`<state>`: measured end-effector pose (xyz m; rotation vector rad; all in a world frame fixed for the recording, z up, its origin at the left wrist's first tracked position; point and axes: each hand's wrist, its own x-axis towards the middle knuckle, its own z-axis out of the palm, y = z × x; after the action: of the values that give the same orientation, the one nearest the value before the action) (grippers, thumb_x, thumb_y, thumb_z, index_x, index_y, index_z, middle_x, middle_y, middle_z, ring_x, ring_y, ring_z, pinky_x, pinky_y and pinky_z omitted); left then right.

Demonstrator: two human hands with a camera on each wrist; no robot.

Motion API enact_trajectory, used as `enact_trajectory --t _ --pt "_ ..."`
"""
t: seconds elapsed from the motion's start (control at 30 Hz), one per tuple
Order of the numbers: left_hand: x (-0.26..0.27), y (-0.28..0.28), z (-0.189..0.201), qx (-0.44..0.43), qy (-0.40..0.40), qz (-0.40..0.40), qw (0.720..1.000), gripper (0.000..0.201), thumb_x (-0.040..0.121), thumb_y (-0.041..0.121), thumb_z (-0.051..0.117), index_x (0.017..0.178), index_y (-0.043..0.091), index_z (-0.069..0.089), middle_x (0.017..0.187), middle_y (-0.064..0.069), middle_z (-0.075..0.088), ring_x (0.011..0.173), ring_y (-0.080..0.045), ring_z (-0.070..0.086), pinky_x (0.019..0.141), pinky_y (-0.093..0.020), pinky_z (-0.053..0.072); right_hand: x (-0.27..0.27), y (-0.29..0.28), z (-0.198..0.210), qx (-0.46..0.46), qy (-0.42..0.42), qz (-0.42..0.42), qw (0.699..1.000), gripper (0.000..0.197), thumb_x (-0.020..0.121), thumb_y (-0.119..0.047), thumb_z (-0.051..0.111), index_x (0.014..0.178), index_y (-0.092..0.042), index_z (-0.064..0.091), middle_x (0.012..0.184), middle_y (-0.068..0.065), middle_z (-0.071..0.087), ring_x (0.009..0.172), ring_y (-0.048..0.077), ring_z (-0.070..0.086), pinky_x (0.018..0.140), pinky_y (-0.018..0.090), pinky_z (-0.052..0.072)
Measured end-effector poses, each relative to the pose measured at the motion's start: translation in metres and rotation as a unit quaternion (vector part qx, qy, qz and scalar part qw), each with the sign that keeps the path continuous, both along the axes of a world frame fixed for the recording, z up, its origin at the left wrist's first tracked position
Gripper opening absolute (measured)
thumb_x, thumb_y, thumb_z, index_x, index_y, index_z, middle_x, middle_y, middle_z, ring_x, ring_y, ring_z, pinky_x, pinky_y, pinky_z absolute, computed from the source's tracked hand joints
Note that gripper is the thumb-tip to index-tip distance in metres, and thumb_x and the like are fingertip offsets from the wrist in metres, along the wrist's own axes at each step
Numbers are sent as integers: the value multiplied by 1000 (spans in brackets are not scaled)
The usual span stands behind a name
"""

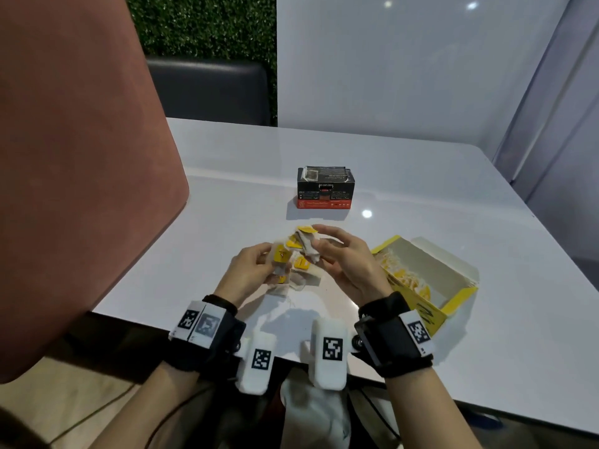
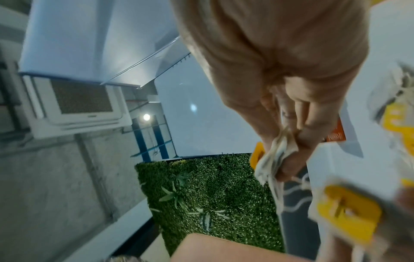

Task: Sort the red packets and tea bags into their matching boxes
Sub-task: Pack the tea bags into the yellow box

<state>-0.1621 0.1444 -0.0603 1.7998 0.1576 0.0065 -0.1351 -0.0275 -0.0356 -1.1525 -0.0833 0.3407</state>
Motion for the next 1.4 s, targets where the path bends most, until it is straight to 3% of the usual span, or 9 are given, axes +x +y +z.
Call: enact_trajectory --t 0.2,0.37,0.5,0.67,0.77,0.87,0.93,1.13,1.4 --pt "0 22 11 191 -28 -3 981 33 84 -6 43 91 13 69 87 -10 72 82 -22 67 84 -37 56 -2 -11 4 -2 -18 45 999 31 90 5 51 119 -4 59 67 -1 64 67 12 64 74 23 57" --pt "-9 5 15 14 24 -73 997 27 90 -5 44 109 0 62 101 -19 70 93 -29 69 85 -38 55 -9 4 -1 22 -13 13 1000 33 87 11 51 115 -4 59 96 18 63 82 26 64 75 27 57" --pt "-13 -12 16 -116 25 -89 989 26 90 -8 48 111 2 59 100 -14 68 86 -16 70 73 -19 56 -16 20 -12 -12 -40 -29 999 29 83 10 57 105 -9 61 93 15 66 78 25 66 66 27 56" --pt "-13 -15 16 -164 18 -65 984 24 91 -5 47 105 9 61 100 -8 69 88 -14 68 84 -24 54 -17 32 -20 -115 -109 -103 982 27 78 7 61 98 -11 60 95 19 67 82 28 66 65 31 56" --pt "-13 -14 21 -192 26 -62 979 31 89 -5 38 104 5 64 96 -8 70 83 -14 68 81 -29 55 -15 32 -22 -239 -176 -113 948 24 76 -4 66 96 -16 59 95 7 65 87 24 62 76 37 54" --pt "-15 -15 23 -236 31 -56 970 31 93 3 35 97 4 65 89 -7 71 79 -14 68 75 -29 57 -14 31 -24 -364 -270 -100 886 28 77 -8 66 102 -14 58 104 6 57 94 20 53 72 13 42" --pt "-14 -13 21 -235 30 -38 971 30 97 10 35 105 3 63 93 -9 69 81 -17 66 74 -28 56 -15 31 -24 -416 -326 -64 847 33 79 -10 66 111 -13 56 111 7 50 104 20 48 73 8 37" --pt "-14 -10 19 -223 23 -13 974 30 99 8 35 95 2 64 71 -2 71 64 -11 67 58 -21 55 -19 30 -16 -553 -400 -3 731 44 86 -30 63 125 -14 50 125 1 55 116 19 42 91 23 33" --pt "-16 0 16 -175 44 1 984 28 97 5 40 97 -7 65 89 -20 70 84 -26 69 75 -30 59 -16 23 0 -514 -413 12 751 25 95 -17 47 105 -8 68 95 14 72 91 33 61 80 39 44"
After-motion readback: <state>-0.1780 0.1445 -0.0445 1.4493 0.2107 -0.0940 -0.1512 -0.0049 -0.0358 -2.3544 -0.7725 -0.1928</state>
